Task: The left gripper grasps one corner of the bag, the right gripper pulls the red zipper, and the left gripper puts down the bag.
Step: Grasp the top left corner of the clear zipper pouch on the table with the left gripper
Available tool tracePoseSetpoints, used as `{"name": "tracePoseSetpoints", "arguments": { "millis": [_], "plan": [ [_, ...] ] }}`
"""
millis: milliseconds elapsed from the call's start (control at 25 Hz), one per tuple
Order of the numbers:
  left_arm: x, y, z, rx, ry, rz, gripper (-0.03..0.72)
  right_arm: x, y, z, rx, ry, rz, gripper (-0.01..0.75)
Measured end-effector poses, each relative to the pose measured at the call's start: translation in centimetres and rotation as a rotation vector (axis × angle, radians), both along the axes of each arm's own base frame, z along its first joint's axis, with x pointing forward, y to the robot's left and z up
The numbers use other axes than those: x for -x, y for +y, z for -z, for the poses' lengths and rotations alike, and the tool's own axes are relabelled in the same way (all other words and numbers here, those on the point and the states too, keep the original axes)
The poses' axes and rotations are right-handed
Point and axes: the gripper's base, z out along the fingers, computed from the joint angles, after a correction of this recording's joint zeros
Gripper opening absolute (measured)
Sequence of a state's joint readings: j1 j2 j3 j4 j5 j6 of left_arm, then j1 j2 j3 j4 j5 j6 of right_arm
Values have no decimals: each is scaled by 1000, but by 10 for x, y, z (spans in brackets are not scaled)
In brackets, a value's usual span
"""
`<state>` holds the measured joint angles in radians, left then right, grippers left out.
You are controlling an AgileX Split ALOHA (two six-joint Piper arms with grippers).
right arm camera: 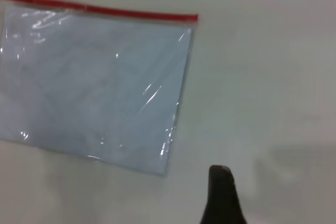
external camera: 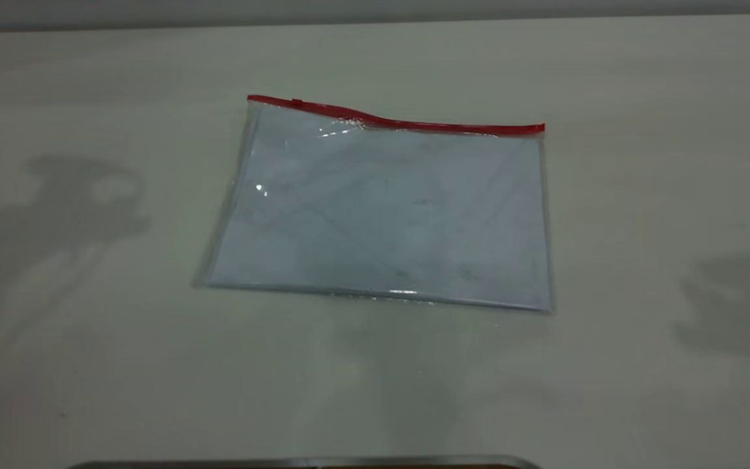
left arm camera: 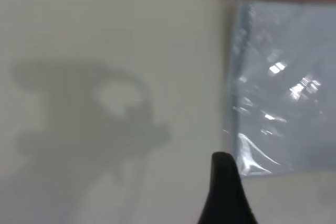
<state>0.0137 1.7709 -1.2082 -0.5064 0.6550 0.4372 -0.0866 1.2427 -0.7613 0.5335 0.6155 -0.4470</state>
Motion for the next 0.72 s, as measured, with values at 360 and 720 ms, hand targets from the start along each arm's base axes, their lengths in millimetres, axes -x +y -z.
{"name": "tracePoseSetpoints", "arguments": {
  "millis": [360,720],
  "plan": [
    [-41,-12,71,132,77,81,581,-58,17,33,-80,31,-150,583],
    [-66,-16,136,174,103,122,581,-108,74,61,-66,59,-363,582]
  ]
}}
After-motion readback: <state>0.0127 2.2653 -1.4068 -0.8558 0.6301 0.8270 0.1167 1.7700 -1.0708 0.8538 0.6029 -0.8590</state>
